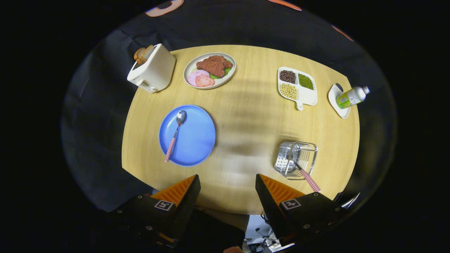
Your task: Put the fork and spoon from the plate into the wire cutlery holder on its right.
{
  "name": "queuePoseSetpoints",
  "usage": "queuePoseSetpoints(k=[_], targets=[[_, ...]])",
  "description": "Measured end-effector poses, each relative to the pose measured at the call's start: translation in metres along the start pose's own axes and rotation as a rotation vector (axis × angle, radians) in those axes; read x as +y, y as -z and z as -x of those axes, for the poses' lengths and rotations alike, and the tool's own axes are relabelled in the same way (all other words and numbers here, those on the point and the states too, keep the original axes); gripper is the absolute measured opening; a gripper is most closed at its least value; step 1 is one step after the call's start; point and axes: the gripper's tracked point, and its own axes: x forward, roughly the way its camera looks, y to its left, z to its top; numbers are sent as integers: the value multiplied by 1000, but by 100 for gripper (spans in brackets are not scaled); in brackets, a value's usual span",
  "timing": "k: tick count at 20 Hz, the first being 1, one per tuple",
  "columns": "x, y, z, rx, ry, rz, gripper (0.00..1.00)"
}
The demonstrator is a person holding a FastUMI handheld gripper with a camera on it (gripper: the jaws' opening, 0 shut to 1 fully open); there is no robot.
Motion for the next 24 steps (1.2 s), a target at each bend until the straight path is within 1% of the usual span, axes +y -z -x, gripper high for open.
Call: queuePoseSetpoints(k=[4,6,12,17,22,24], targets=[[46,-2,-21,34,-43,-3,95],[62,-3,-32,49,-49,-13,95],[120,-8,-68,84,-98,-98,95],[145,-7,-98,117,-80,-140,93],[154,2,-125,156,-33,-158,91],[154,1,-135,154,-16,-159,87]])
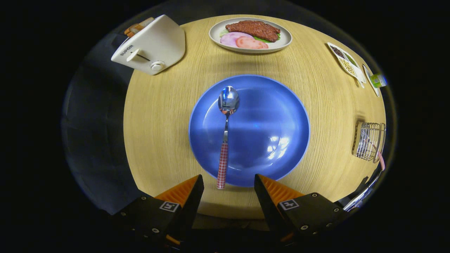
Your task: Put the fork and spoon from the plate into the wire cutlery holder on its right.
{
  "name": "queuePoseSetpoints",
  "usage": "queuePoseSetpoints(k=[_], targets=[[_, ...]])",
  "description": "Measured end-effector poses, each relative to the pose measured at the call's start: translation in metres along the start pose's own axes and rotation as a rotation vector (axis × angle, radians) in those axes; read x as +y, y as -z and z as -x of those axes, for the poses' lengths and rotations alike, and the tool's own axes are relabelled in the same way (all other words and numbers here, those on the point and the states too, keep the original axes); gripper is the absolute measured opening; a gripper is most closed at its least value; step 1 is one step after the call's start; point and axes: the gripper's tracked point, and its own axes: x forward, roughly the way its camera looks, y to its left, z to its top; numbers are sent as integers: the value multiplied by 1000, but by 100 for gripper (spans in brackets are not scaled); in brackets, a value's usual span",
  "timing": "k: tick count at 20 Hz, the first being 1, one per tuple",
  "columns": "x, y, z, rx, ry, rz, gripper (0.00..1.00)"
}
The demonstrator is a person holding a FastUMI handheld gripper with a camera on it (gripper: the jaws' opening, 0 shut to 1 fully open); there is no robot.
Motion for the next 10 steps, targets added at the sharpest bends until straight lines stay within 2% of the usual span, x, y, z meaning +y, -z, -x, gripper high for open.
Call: queuePoseSetpoints(k=[4,8,9,10], targets=[[-3,-3,-17,-8,47,-12,74],[-3,-1,-32,1,69,-38,51],[-4,-1,-35,1,74,-40,38],[-4,-1,-38,-1,74,-40,32]])
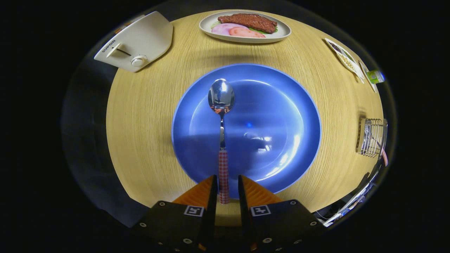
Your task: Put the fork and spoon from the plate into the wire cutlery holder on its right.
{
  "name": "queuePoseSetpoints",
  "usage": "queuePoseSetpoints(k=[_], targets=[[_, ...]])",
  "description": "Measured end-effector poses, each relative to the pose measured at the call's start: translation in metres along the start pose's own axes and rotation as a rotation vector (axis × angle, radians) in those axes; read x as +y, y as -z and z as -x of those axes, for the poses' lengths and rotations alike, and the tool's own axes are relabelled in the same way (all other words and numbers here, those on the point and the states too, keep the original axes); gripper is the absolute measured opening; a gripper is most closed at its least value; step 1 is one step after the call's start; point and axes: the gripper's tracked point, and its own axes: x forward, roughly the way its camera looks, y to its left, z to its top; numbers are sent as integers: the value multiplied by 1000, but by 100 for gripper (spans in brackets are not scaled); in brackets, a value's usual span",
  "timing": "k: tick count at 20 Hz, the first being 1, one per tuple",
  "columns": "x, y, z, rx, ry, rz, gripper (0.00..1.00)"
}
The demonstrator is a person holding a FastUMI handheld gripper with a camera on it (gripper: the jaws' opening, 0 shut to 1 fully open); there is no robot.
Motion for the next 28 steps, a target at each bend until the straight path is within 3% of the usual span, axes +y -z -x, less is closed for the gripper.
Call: queuePoseSetpoints(k=[3,5,11,18,23,28], targets=[[1,-2,-2,2,-15,0,13],[1,-1,-1,12,-46,29,10],[-50,-1,50,-39,-78,80,9],[-191,29,107,-59,9,14,9],[-274,57,138,-16,58,-28,9],[-319,75,157,91,67,27,9]])
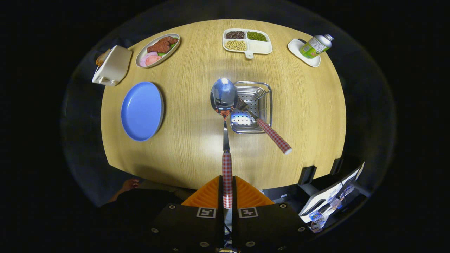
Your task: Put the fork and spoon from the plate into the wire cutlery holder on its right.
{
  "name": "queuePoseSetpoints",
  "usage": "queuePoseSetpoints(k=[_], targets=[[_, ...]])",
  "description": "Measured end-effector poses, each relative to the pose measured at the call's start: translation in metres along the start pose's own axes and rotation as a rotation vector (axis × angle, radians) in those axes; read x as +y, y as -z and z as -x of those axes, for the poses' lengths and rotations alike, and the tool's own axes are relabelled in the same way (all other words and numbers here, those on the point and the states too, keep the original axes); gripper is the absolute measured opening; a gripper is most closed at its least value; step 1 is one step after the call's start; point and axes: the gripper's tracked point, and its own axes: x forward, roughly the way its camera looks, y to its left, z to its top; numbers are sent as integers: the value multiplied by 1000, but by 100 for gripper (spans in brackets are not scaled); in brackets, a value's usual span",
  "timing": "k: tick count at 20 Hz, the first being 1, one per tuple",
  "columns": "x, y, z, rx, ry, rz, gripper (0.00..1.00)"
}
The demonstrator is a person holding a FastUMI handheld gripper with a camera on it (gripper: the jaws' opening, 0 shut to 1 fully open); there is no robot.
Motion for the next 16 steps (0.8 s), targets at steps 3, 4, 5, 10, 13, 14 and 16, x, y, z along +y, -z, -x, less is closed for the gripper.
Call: queuePoseSetpoints(k=[3,4,5,10,13,14,16], targets=[[-15,3,-3,81,4,53,9],[-19,4,-3,112,3,76,9],[-23,3,-4,136,5,99,9],[-49,-6,-9,271,42,188,9],[-54,-14,-12,354,32,213,9],[-53,-16,-14,377,29,221,9],[-54,-22,-12,412,28,229,9]])
